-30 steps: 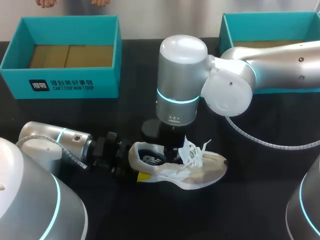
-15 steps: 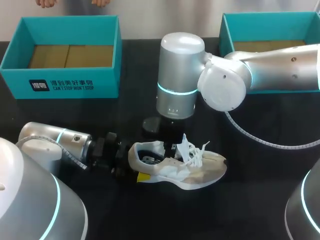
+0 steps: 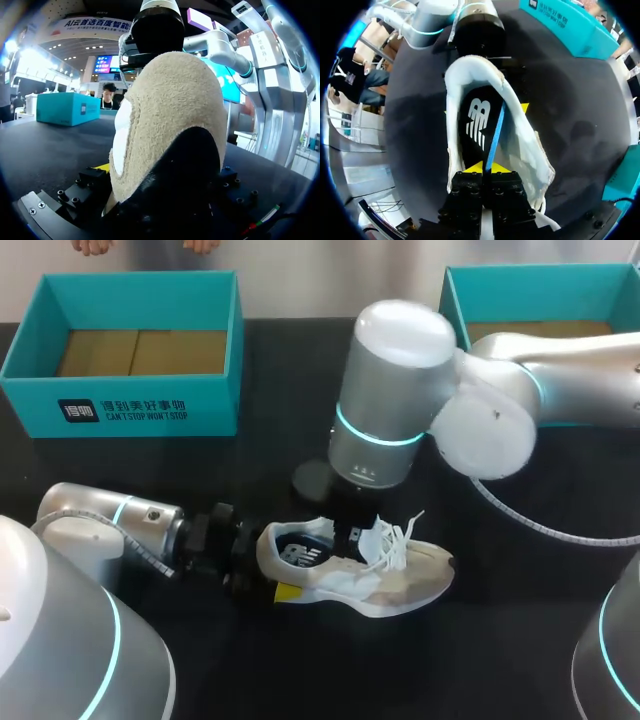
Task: Take the shoe out of the shoebox, open the shoe tongue, remove and reinsert the insole, then place the shoe into the shoebox
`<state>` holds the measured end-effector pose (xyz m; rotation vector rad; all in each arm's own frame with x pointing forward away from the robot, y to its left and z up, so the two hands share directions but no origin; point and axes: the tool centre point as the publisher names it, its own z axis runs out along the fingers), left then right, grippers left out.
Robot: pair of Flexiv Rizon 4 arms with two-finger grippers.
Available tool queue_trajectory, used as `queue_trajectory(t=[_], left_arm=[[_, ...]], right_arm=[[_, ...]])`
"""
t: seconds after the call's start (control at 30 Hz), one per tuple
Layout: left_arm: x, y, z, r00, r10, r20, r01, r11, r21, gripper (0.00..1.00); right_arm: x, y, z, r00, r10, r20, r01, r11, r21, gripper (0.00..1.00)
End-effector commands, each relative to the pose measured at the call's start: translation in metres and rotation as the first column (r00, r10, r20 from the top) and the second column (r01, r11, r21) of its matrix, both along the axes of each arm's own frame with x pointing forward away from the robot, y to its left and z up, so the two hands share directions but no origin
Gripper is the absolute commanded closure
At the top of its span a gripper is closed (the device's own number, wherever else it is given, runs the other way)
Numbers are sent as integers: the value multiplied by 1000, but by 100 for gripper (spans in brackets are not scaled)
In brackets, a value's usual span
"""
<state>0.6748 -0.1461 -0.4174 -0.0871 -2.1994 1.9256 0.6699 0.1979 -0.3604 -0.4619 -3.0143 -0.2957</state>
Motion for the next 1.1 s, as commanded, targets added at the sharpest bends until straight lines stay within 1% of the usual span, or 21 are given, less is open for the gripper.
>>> queue_trajectory(t=[0.03, 0.13, 0.17, 0.23, 0.33, 0.53, 0.63, 0.73, 0.77, 0.87, 0.93, 1.1], left_arm=[[0, 0, 0, 1000, 2, 0, -2, 1000, 1, 100], [0, 0, 0, 1000, 2, 0, -2, 1000, 1, 100], [0, 0, 0, 1000, 2, 0, -2, 1000, 1, 100], [0, 0, 0, 1000, 2, 0, -2, 1000, 1, 100], [0, 0, 0, 1000, 2, 0, -2, 1000, 1, 100], [0, 0, 0, 1000, 2, 0, -2, 1000, 1, 100], [0, 0, 0, 1000, 2, 0, -2, 1000, 1, 100], [0, 0, 0, 1000, 2, 0, -2, 1000, 1, 100], [0, 0, 0, 1000, 2, 0, -2, 1000, 1, 100], [0, 0, 0, 1000, 2, 0, -2, 1000, 1, 100], [0, 0, 0, 1000, 2, 0, -2, 1000, 1, 100], [0, 0, 0, 1000, 2, 0, -2, 1000, 1, 100]], right_arm=[[-2, -19, 8, 998, -9, 59, 2, 993, 118, 100], [2, -20, 10, 998, 9, 69, -19, 988, 154, 100], [3, -21, 11, 997, 31, 78, -44, 982, 184, 100], [4, -24, 13, 996, 40, 81, -55, 978, 200, 100], [6, -26, 15, 992, 85, 90, -104, 966, 235, 100], [8, -29, 16, 981, 157, 111, -183, 939, 291, 100], [10, -28, 19, 977, 174, 119, -202, 934, 295, 100], [12, -23, 23, 966, 214, 142, -249, 919, 305, 100], [13, -22, 24, 967, 216, 137, -248, 923, 295, 100], [16, -16, 28, 954, 259, 151, -294, 907, 302, 100], [18, -8, 32, 935, 312, 166, -349, 889, 297, 100], [22, 14, 41, 892, 428, 148, -452, 859, 242, 100]])
